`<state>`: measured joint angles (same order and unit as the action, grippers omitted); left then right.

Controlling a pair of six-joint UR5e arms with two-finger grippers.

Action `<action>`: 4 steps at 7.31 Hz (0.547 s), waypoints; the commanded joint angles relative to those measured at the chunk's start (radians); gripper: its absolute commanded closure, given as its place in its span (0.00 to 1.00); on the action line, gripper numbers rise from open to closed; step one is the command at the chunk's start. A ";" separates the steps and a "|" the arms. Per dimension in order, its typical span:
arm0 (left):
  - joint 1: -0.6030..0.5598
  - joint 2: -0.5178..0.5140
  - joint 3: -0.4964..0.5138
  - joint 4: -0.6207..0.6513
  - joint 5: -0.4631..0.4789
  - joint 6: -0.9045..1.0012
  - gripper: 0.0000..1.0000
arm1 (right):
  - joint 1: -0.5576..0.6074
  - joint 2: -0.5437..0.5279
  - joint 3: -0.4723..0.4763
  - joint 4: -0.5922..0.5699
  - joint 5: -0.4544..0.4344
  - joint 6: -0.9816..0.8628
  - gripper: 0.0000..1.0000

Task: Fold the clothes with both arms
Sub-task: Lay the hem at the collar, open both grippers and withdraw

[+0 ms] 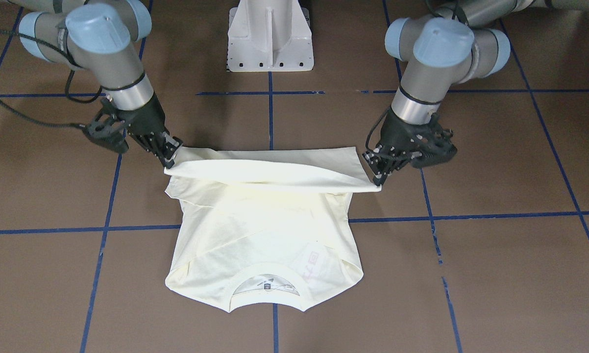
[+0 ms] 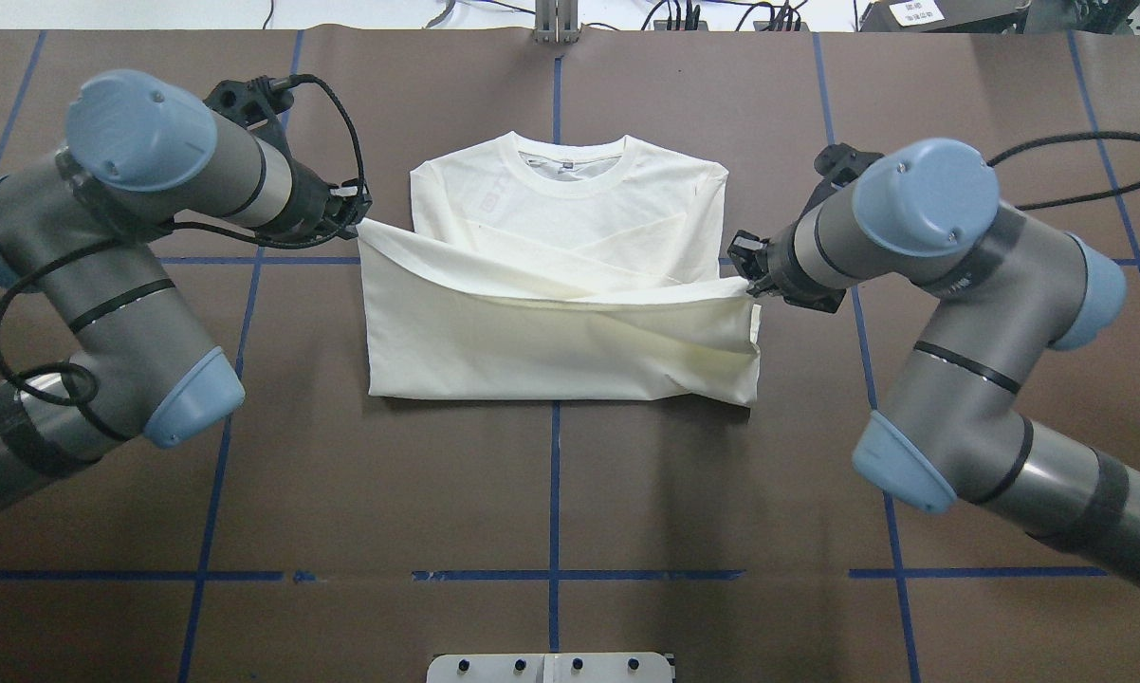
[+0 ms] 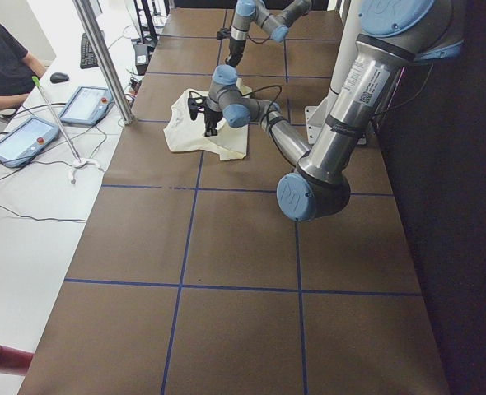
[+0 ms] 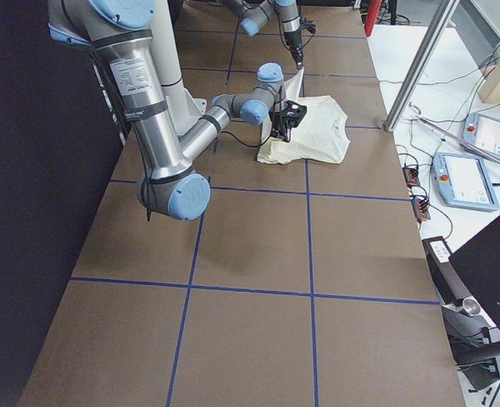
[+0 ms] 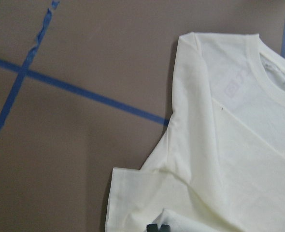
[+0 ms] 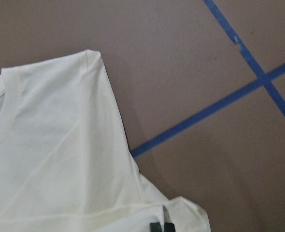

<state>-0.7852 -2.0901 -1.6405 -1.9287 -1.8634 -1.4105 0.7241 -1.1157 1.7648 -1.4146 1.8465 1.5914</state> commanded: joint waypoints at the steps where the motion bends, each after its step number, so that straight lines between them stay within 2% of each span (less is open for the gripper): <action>1: -0.025 -0.077 0.226 -0.171 0.057 0.021 1.00 | 0.093 0.175 -0.297 0.005 -0.013 -0.111 1.00; 3: -0.022 -0.145 0.329 -0.208 0.136 0.048 1.00 | 0.107 0.275 -0.509 0.133 -0.041 -0.139 1.00; 4: -0.020 -0.169 0.371 -0.222 0.148 0.050 1.00 | 0.106 0.286 -0.549 0.170 -0.041 -0.140 1.00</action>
<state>-0.8069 -2.2230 -1.3280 -2.1308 -1.7427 -1.3665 0.8279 -0.8623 1.2976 -1.3026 1.8105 1.4582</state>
